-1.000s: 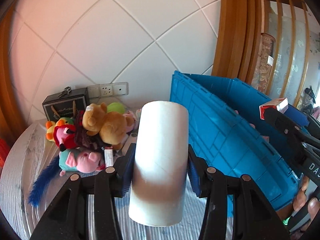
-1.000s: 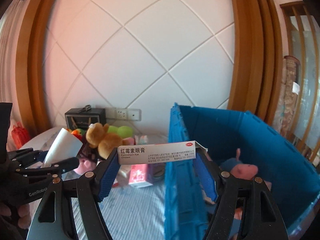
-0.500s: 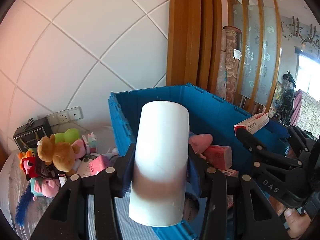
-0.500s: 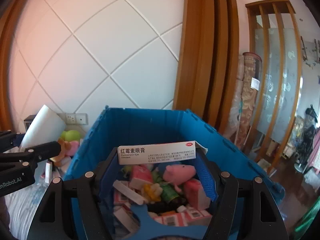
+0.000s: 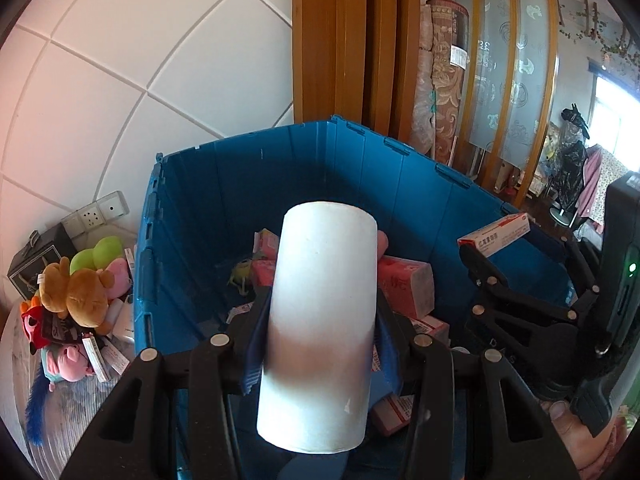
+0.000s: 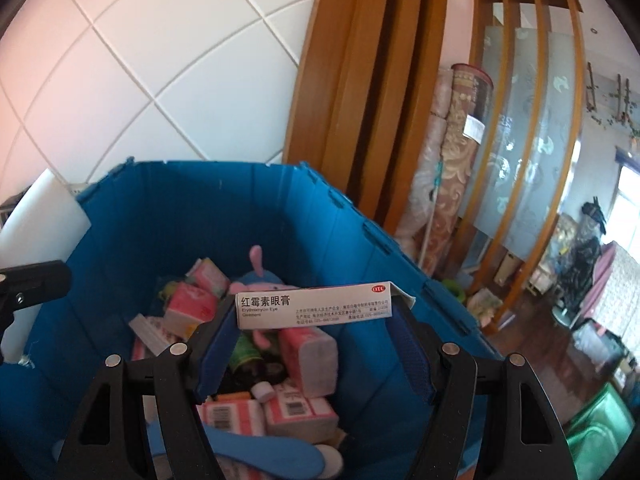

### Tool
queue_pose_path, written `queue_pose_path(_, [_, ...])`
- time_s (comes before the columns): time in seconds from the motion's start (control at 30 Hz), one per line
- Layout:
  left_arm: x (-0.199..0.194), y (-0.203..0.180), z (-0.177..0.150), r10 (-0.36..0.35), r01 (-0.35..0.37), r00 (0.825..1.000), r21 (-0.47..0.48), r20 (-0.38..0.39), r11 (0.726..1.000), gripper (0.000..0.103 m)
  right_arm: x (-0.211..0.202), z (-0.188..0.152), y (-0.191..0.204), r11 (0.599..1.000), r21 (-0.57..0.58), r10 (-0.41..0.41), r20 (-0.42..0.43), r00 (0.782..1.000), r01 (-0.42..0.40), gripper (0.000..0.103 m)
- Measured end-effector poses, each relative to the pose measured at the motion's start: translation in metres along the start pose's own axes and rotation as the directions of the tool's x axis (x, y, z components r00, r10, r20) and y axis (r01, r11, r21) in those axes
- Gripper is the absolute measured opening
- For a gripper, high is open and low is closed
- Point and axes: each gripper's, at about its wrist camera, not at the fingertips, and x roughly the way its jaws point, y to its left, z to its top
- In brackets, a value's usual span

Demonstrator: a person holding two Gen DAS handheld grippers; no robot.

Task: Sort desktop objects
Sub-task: 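Lift and carry the paper roll and medicine box over the crate, then open both grippers to drop the roll and box into the crate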

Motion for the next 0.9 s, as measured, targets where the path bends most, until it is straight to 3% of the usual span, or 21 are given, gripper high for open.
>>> queue_pose_path(0.07, [0.006,-0.003,-0.001,0.006,-0.006,1.000,0.003,-0.029,1.000,0.046,0.001,-0.001,-0.006,1.000,0.006,-0.004,0.003,1.000,0.004,0.073])
queue_pose_path(0.27, [0.003,-0.008,-0.002,0.029,-0.029,1.000,0.019,-0.006,0.999,0.048,0.012,-0.007,-0.015,1.000,-0.001,-0.022,-0.046,0.999,0.022,0.073])
queue_pose_path(0.43, [0.000,-0.006,-0.002,0.030,-0.030,0.999,0.021,0.010,0.999,0.066,0.016,-0.008,-0.019,1.000,0.005,-0.027,-0.059,0.998,0.028,0.075])
queue_pose_path(0.5, [-0.001,-0.004,-0.002,0.029,-0.030,0.999,0.016,0.017,0.999,0.066,0.017,-0.008,-0.020,1.000,0.013,-0.022,-0.061,0.998,0.023,0.087])
queue_pose_path(0.67, [-0.002,-0.005,-0.003,0.035,-0.035,0.999,0.017,0.021,0.999,0.066,0.014,-0.008,-0.020,1.000,0.017,-0.022,-0.049,0.999,0.023,0.103])
queue_pose_path(0.9, [-0.015,0.000,-0.007,0.026,-0.026,0.997,-0.001,0.075,1.000,0.066,0.014,-0.010,-0.018,1.000,0.004,-0.029,-0.053,0.998,0.030,0.103])
